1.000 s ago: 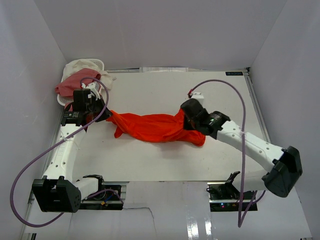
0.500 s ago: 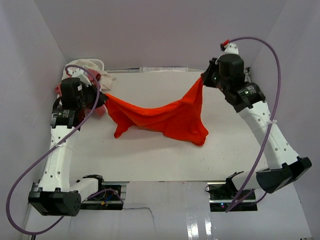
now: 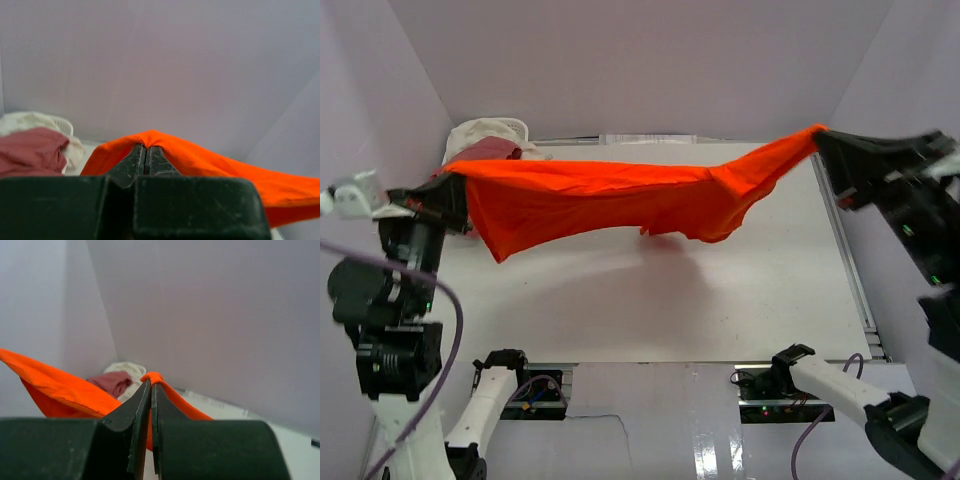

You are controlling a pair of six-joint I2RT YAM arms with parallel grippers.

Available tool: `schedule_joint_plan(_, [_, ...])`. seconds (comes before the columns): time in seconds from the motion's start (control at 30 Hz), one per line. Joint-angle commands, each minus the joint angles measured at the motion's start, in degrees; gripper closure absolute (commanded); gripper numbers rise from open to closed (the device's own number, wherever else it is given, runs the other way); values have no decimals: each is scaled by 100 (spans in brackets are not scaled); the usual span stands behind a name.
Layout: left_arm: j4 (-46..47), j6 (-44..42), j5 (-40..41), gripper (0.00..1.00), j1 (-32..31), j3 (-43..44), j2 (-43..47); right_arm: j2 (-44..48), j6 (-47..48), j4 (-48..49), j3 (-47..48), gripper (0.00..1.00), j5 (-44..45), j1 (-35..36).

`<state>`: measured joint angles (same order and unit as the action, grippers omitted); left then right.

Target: Fold and stack the t-shirts

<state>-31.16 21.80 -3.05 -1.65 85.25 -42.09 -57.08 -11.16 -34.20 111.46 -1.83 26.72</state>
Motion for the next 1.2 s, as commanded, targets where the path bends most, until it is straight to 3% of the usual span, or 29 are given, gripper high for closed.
schedule_joint_plan(0.0, [759, -71, 577, 100, 7, -429, 867, 1039, 465, 1055, -11, 92, -555, -44])
schedule_joint_plan(0.13, [865, 17, 481, 100, 7, -764, 1369, 1480, 528, 1126, 209, 92, -960, -570])
schedule_joint_plan(0.23, [1076, 245, 428, 100, 7, -1299, 1361, 1219, 474, 768, 280, 92, -769, -896])
schedule_joint_plan(0.5, [1234, 553, -486, 100, 7, -1494, -492, 128, 299, 589, -730, 92, -240, -879])
schedule_joint_plan(0.7, [1743, 527, -671, 100, 7, -1328, -1852, -978, 255, 756, -644, 92, -151, -931])
schedule_joint_plan(0.8, [1972, 571, -758, 100, 7, -959, -2521, -1944, 202, 827, 224, 92, -572, -1080])
schedule_joint_plan(0.9, [1860, 580, -855, 100, 7, 67, -3497, -3271, 105, 354, 2260, 92, -985, -1230])
schedule_joint_plan(0.97, [1571, 536, -864, 100, 7, 1200, -4148, -4037, -105, 299, 3508, 92, -1468, -1405])
schedule_joint_plan(1.03, [1289, 509, -917, 100, 7, 2026, -4744, -3935, -272, 658, 3288, 92, -1767, -1503])
schedule_joint_plan(1.07, [974, 509, -943, 100, 7, 2761, -4921, -3794, -308, 895, 2616, 92, -1847, -1616])
schedule_joint_plan(1.13, [787, 544, -1075, 100, 24, 3154, -5204, -3460, -317, 1213, 2101, 92, -2023, -1722])
schedule_joint_plan(1.17, [839, 640, -1101, 100, 33, 2947, -5170, -3389, -308, 1222, 1682, 92, -2067, -1801])
